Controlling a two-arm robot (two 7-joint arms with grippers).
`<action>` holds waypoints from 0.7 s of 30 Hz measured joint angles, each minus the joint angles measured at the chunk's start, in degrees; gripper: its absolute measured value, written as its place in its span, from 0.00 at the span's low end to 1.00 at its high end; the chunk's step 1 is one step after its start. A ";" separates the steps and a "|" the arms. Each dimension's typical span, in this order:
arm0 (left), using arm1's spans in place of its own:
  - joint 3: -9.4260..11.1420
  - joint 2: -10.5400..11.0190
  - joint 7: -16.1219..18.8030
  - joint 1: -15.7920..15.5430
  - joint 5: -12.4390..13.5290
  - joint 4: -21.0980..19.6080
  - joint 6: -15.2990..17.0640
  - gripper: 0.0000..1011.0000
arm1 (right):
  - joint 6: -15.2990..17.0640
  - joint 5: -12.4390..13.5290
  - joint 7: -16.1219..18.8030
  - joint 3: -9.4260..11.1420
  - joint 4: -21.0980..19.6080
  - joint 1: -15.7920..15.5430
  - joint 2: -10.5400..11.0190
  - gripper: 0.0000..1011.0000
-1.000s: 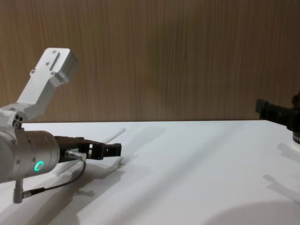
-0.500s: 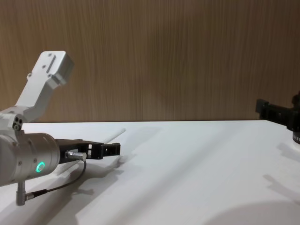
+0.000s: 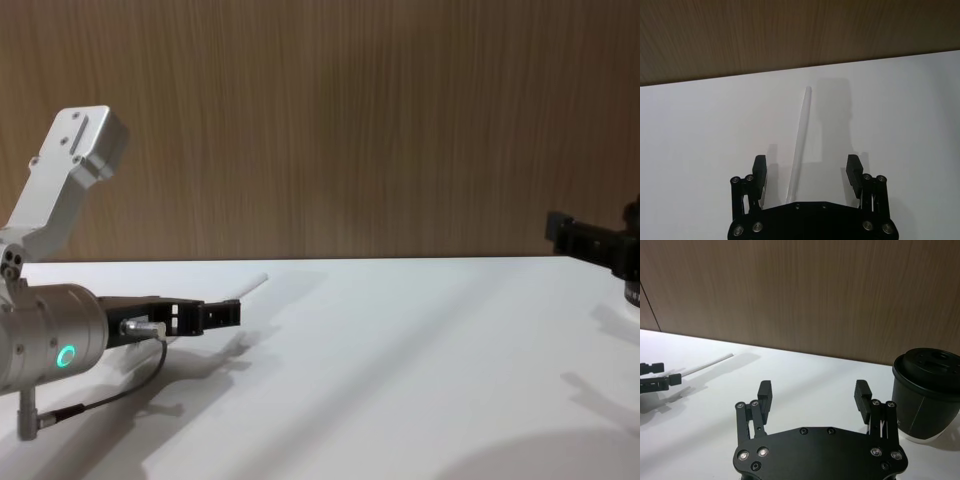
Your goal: Pick up the straw with one hand, pass it to the other hand, and insert it into the cup.
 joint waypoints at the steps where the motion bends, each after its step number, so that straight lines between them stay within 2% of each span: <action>1: -0.07 0.04 -0.02 0.04 0.05 -0.03 0.00 0.99 | 0.00 0.00 0.00 0.00 0.00 0.00 0.00 0.99; 21: -0.47 -0.21 0.22 -0.12 1.55 0.53 1.67 0.99 | 0.00 0.00 0.00 0.00 0.00 0.00 0.00 0.99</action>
